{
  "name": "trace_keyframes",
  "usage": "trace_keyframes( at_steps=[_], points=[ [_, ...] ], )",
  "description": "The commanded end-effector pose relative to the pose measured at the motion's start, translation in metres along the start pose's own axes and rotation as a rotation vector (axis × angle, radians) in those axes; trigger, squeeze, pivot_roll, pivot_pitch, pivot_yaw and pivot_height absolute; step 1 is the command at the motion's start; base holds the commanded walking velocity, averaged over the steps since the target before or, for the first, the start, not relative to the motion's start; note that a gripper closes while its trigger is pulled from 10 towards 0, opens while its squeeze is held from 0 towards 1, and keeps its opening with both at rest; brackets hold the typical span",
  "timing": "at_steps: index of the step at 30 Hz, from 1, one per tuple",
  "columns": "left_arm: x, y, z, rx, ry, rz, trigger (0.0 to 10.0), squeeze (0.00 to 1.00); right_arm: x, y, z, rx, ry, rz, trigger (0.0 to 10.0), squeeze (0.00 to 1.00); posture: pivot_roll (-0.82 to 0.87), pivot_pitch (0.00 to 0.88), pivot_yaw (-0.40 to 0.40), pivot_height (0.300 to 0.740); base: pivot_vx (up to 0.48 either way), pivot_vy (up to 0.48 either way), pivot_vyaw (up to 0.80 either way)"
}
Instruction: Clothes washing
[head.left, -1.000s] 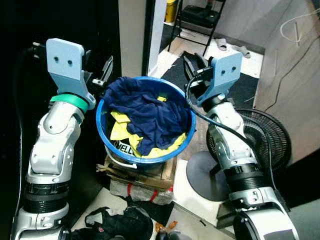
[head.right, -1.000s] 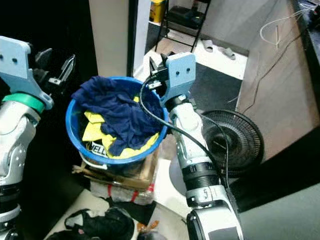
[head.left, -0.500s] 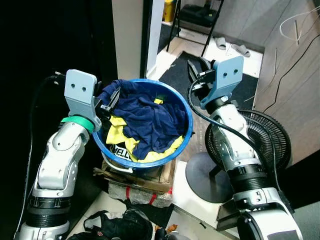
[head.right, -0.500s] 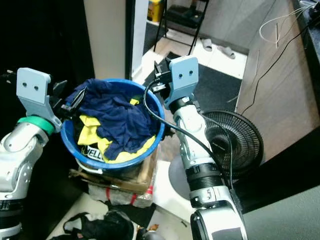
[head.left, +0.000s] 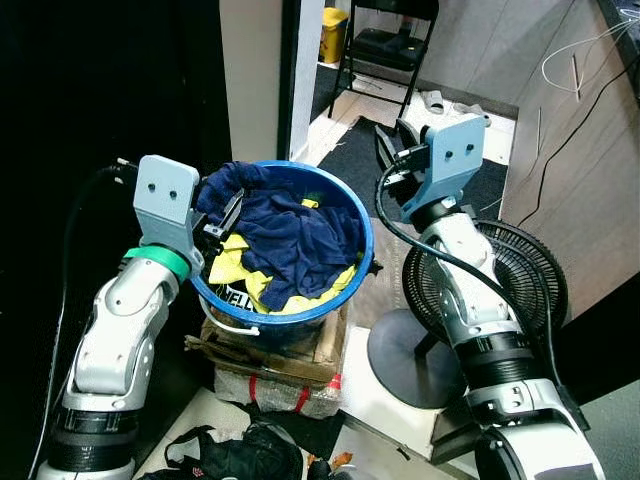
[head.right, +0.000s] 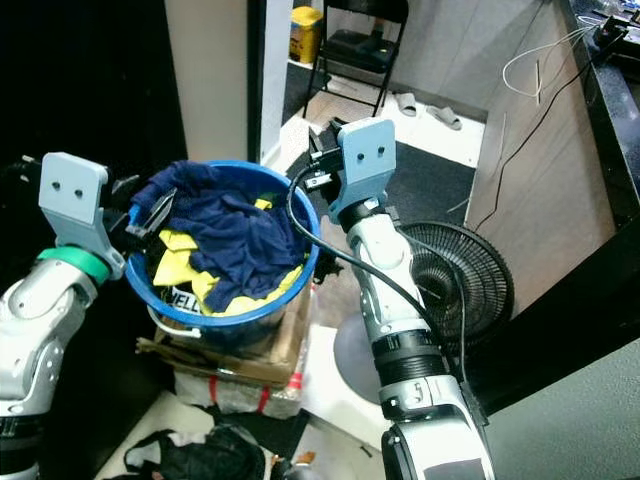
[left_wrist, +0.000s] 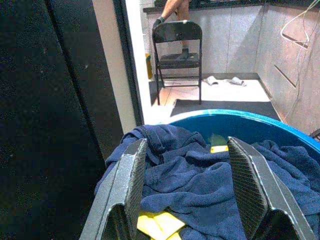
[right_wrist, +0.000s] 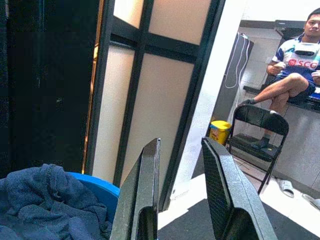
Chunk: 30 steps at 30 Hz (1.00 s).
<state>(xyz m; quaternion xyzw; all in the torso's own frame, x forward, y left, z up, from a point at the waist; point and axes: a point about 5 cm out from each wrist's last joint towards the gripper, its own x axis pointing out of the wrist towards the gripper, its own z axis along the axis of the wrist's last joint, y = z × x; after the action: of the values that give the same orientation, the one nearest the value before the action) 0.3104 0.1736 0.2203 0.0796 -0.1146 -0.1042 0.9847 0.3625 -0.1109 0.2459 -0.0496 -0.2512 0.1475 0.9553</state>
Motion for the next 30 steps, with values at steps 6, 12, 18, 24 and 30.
trace_keyframes(
  at_steps=[6,12,18,24,30],
  points=[
    [-0.007,-0.002,-0.008,0.07,0.014,0.01,10.0,0.0,-0.005,0.008,-0.008,-0.005,0.032,0.051,10.0,0.0,0.05,0.102,-0.059,0.74,0.0,0.0,0.0],
    [-0.019,0.011,-0.044,0.186,0.192,0.013,10.0,0.0,-0.005,0.02,-0.019,0.002,0.092,0.117,10.0,0.0,0.04,0.106,-0.071,0.74,0.0,0.0,0.0],
    [0.0,0.01,-0.034,0.089,0.262,-0.02,10.0,0.0,-0.011,-0.007,-0.057,0.04,0.348,0.02,10.0,0.0,0.05,0.106,-0.053,0.74,0.0,0.0,0.0],
    [0.009,0.009,-0.041,-0.113,0.353,-0.042,10.0,0.0,-0.019,-0.01,-0.077,0.065,0.51,0.063,10.0,0.0,0.03,0.103,-0.039,0.74,0.0,0.0,0.0],
    [0.03,-0.004,-0.027,-0.219,0.36,-0.065,10.0,0.0,-0.014,-0.017,-0.076,0.086,0.539,0.058,10.0,0.0,0.04,0.099,-0.024,0.74,0.0,0.0,0.0]
  ],
)
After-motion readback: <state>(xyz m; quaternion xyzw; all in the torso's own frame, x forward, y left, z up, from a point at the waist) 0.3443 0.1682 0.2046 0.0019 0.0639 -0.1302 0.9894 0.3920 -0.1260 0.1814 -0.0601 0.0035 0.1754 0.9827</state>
